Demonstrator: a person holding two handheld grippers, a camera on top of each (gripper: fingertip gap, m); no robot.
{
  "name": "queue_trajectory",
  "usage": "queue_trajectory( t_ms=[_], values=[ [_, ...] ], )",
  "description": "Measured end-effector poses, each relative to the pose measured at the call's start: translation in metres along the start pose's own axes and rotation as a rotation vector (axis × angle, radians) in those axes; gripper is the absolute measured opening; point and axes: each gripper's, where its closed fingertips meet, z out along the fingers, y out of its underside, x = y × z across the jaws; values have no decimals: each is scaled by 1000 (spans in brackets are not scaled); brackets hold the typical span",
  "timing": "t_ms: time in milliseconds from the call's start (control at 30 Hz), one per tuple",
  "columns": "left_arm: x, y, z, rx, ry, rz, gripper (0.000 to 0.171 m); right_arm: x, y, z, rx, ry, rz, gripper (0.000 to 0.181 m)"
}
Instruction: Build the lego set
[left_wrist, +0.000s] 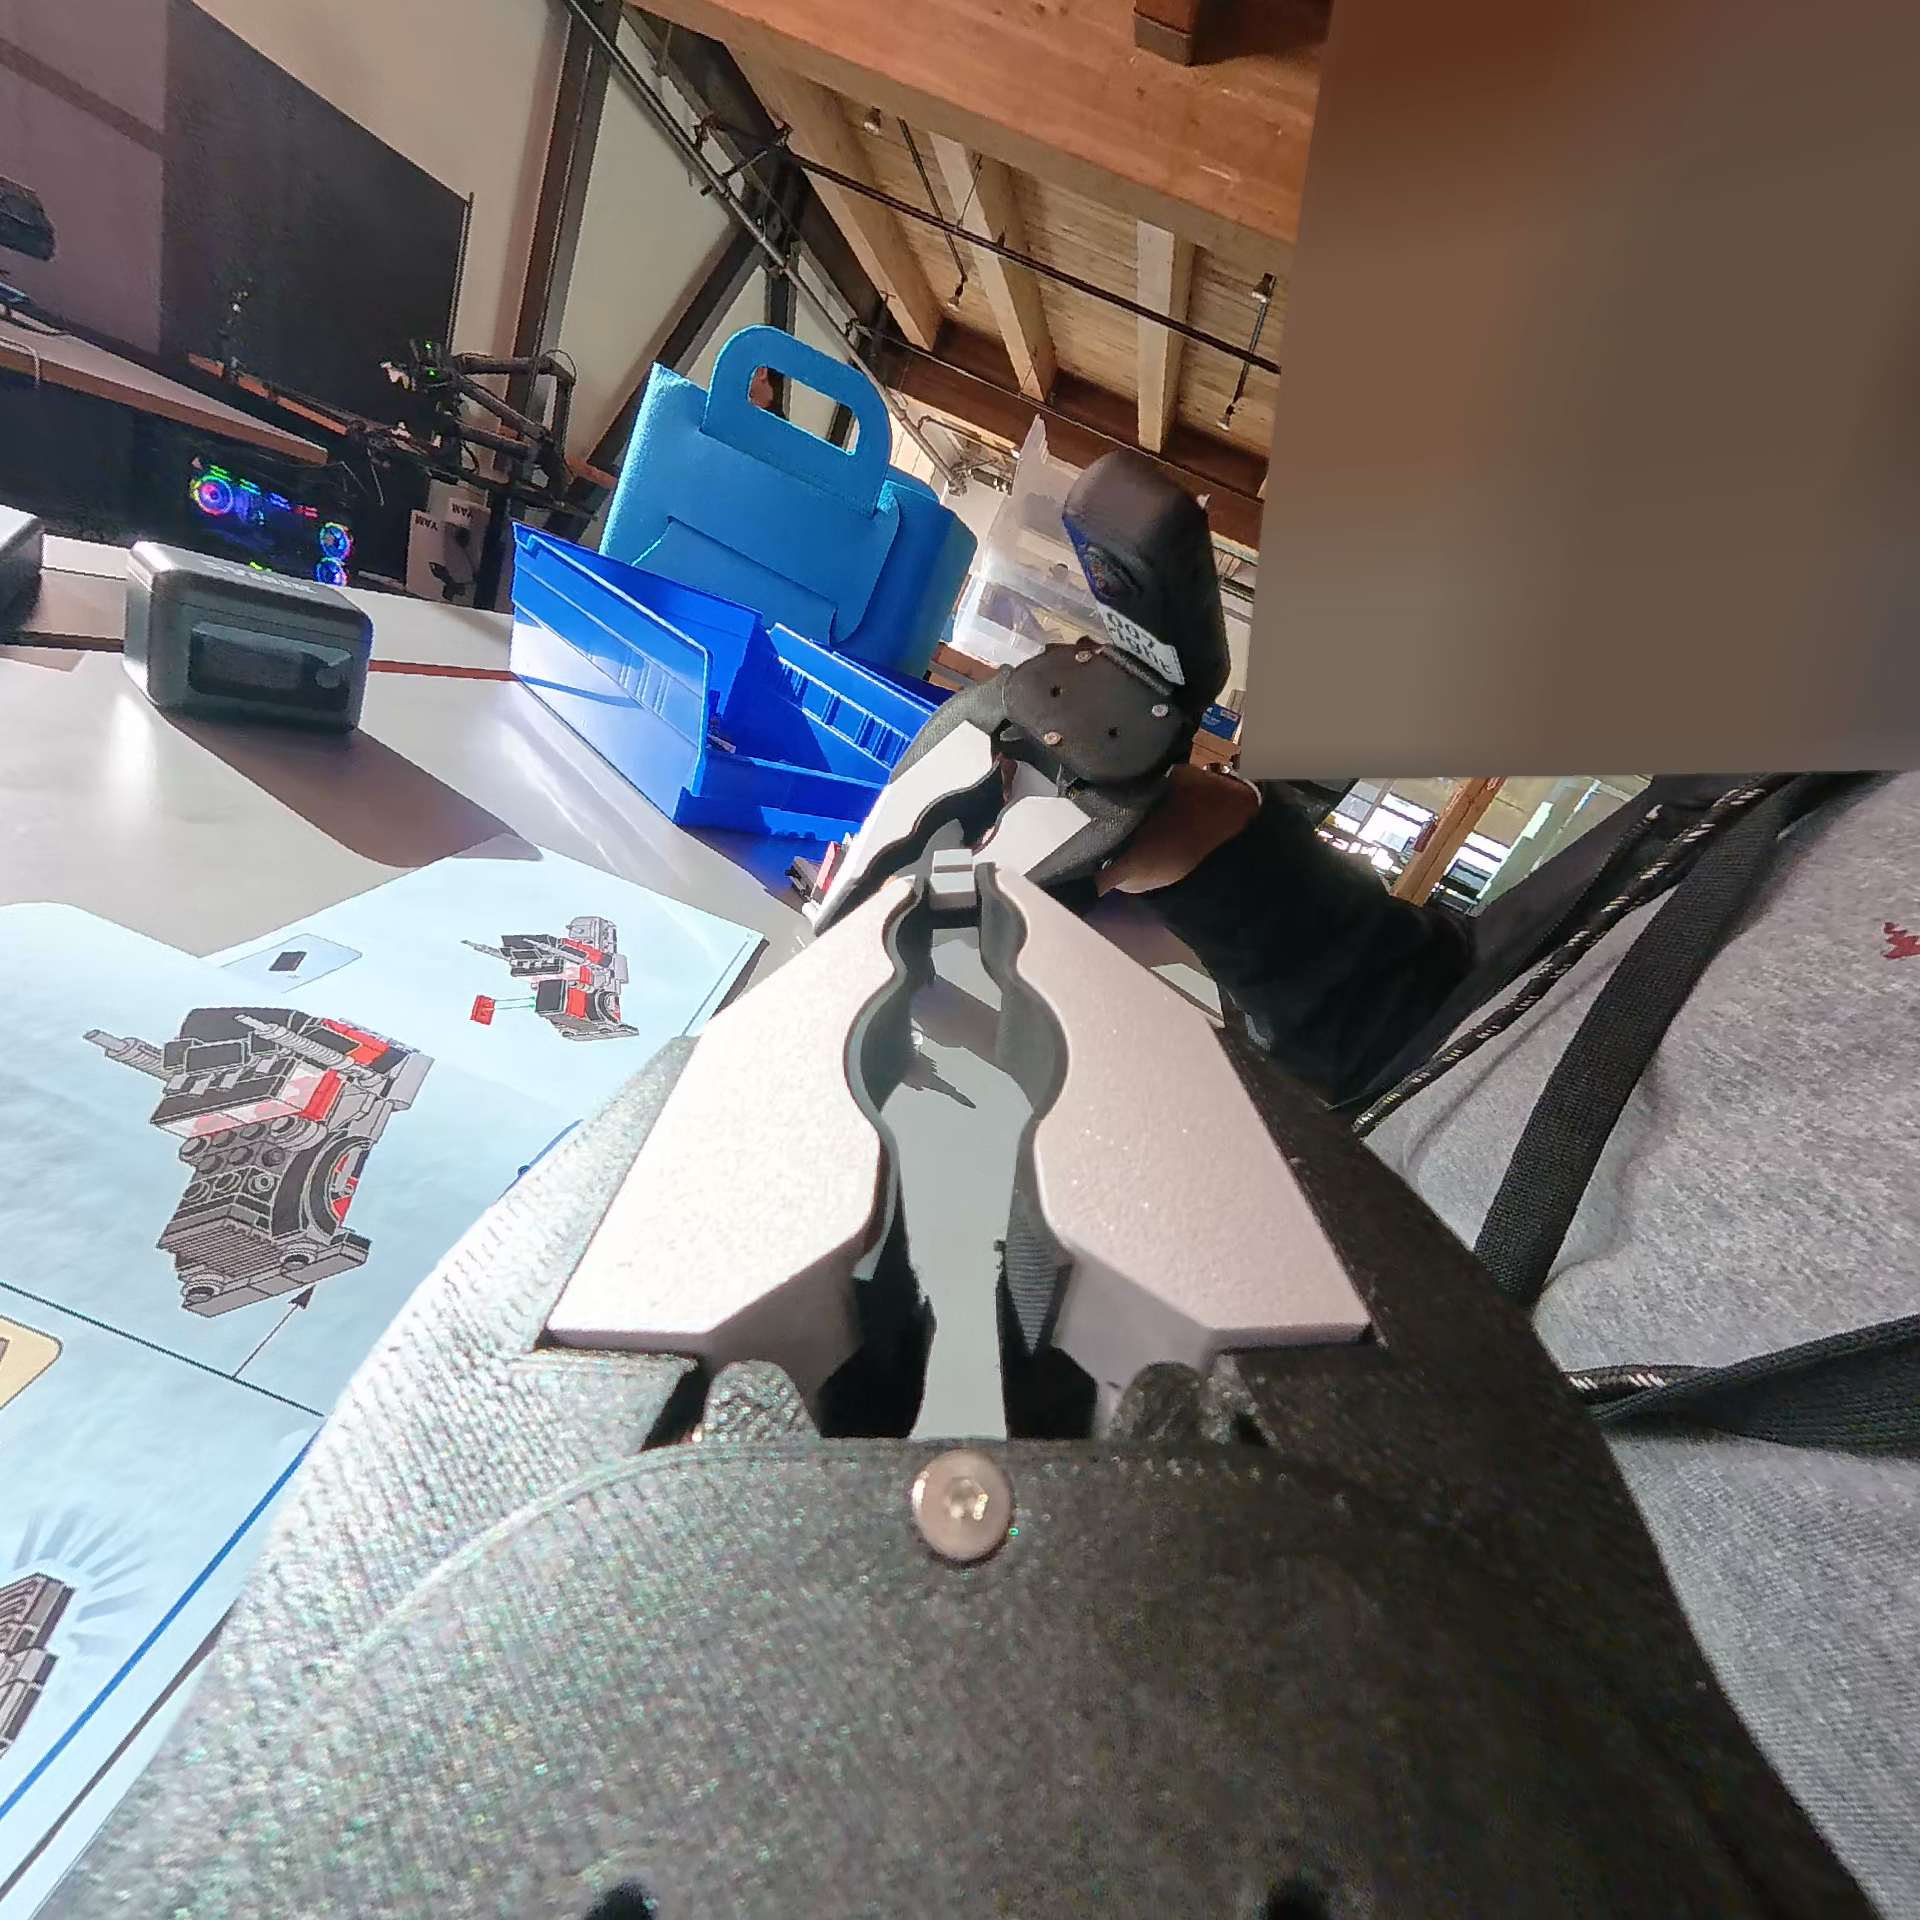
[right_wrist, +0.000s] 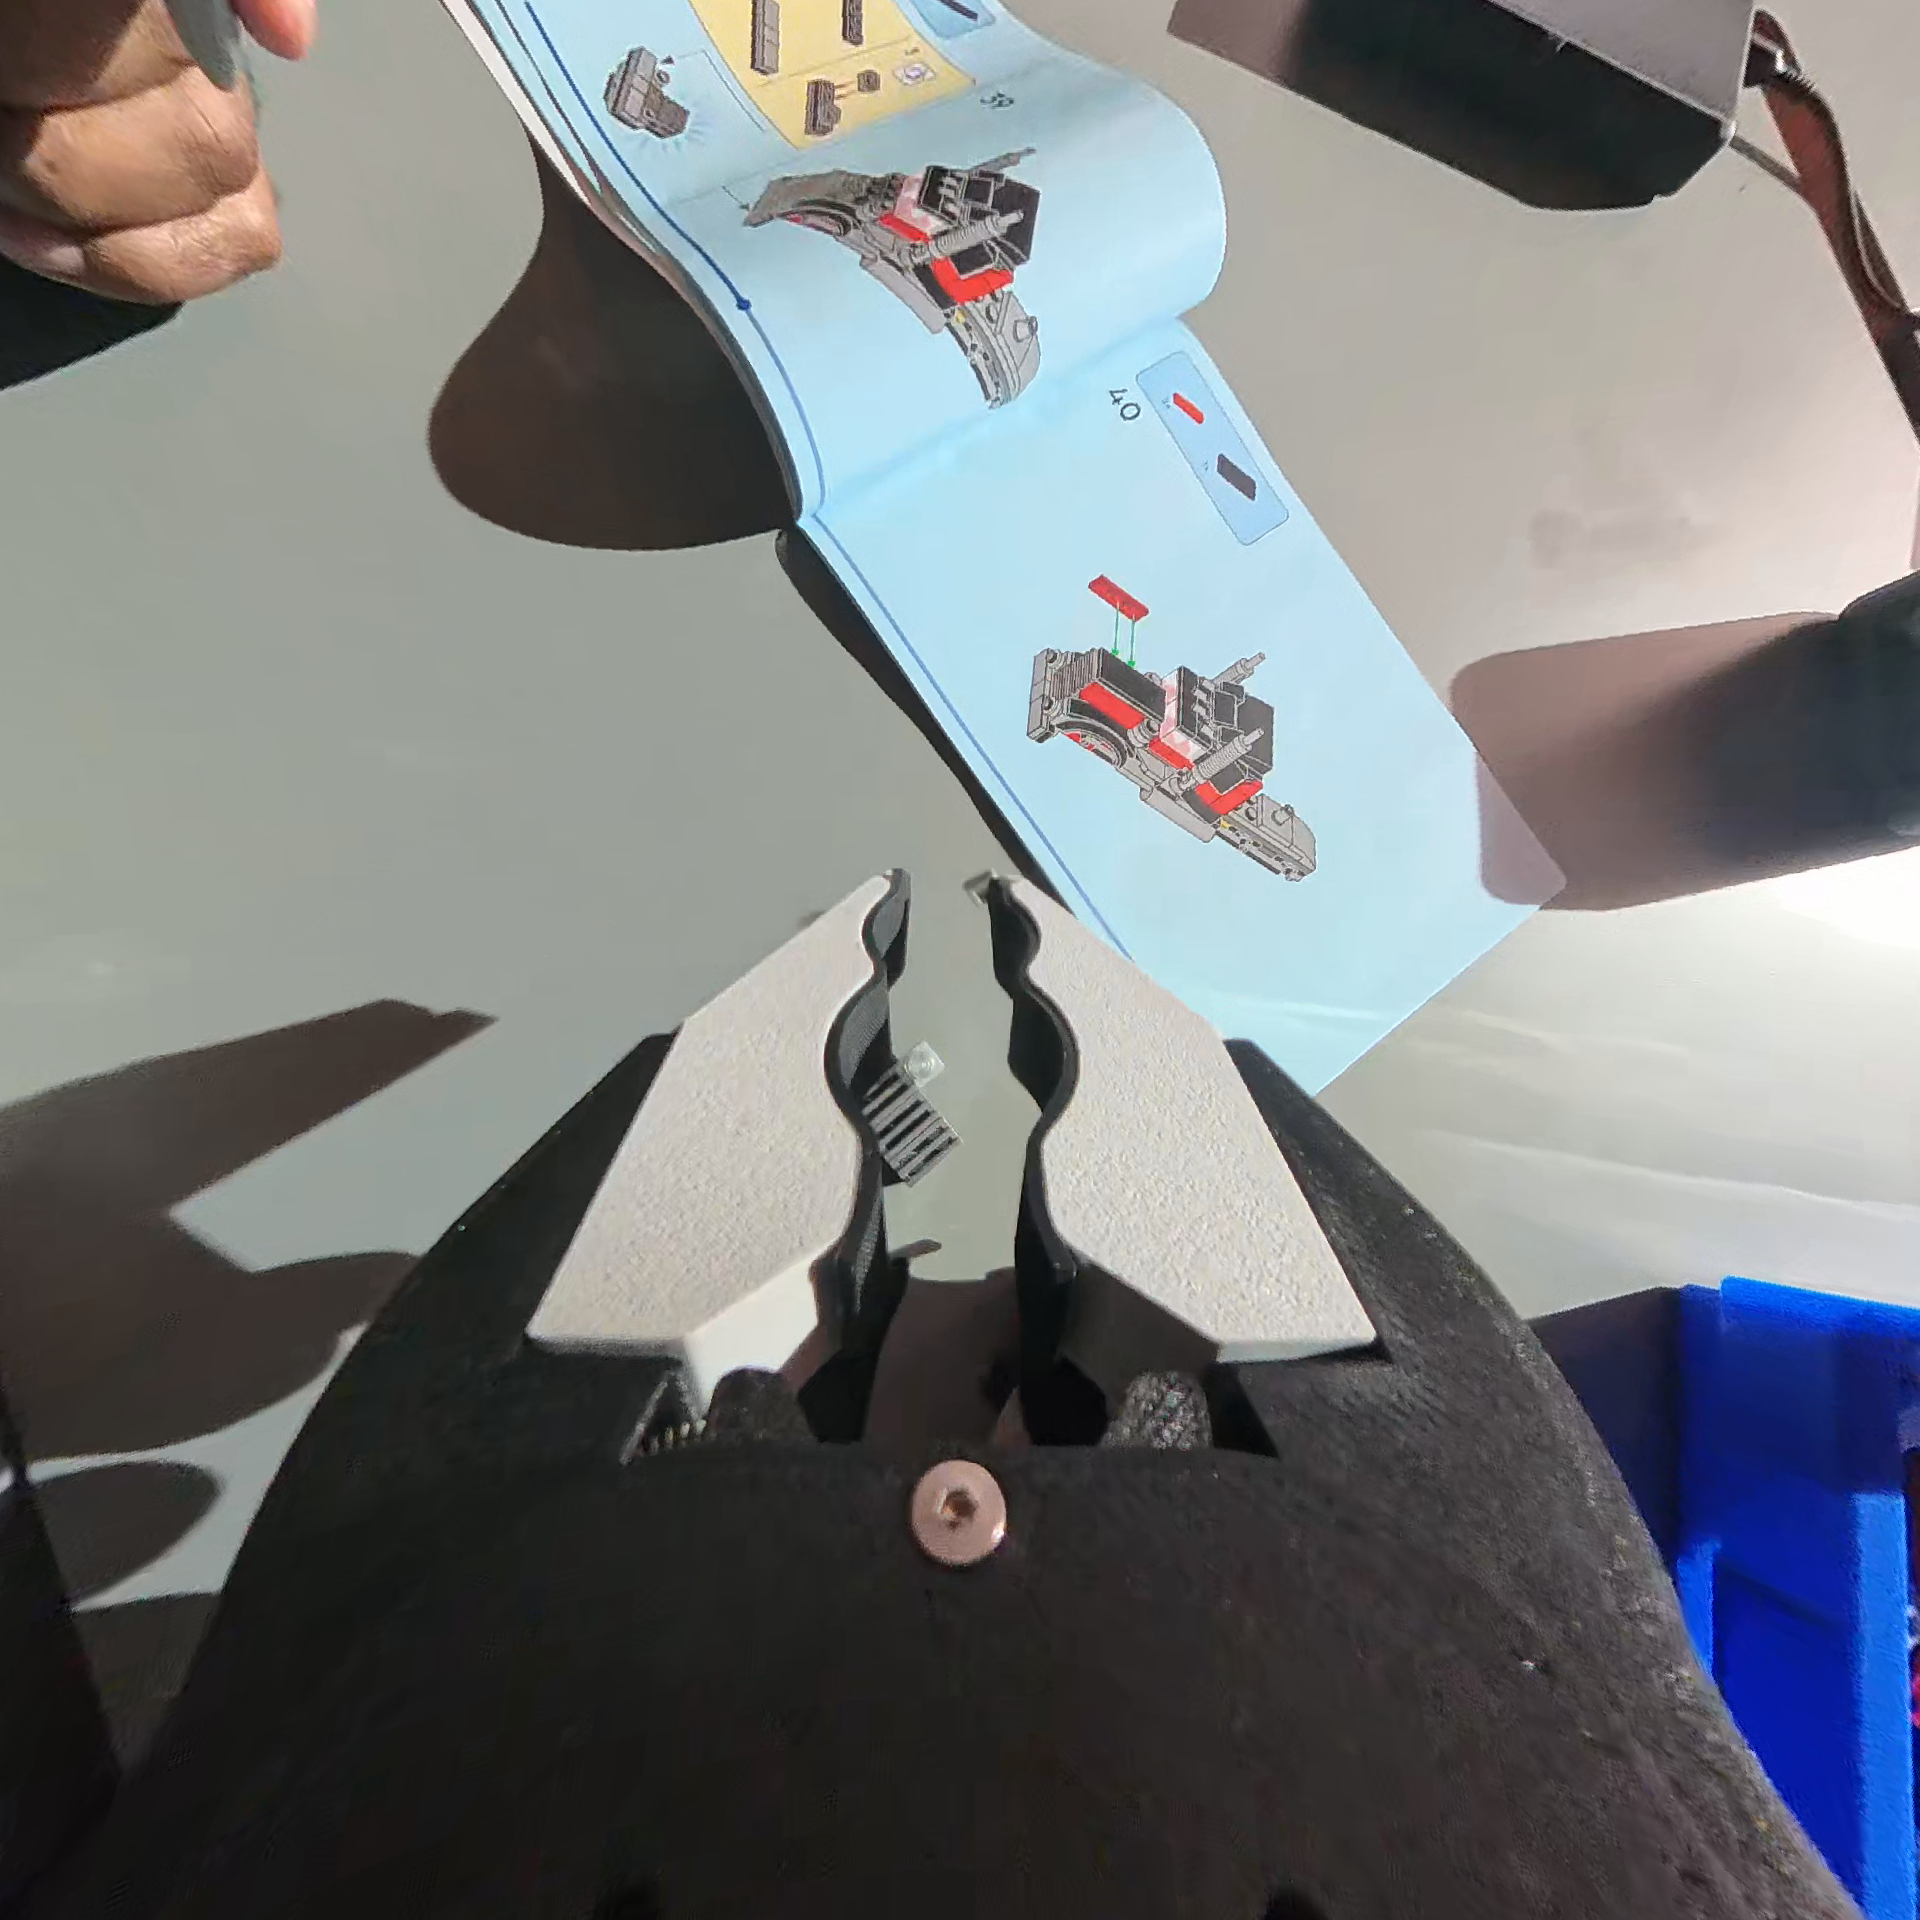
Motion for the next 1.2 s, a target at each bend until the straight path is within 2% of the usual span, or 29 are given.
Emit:
queue_trajectory(
  t_ms=[533, 1000, 1200],
  values=[
    [0, 0, 0, 2, -1, -4, 8, 14, 35, 10, -172, 44, 92, 17],
    [-1, -1, -1, 8, -1, -8, 8, 19, 49, 15, -279, 53, 24, 16],
    [-1, -1, -1, 8, -2, -10, 8, 21, 47, 18, -279, 41, 11, 16]
  ],
)
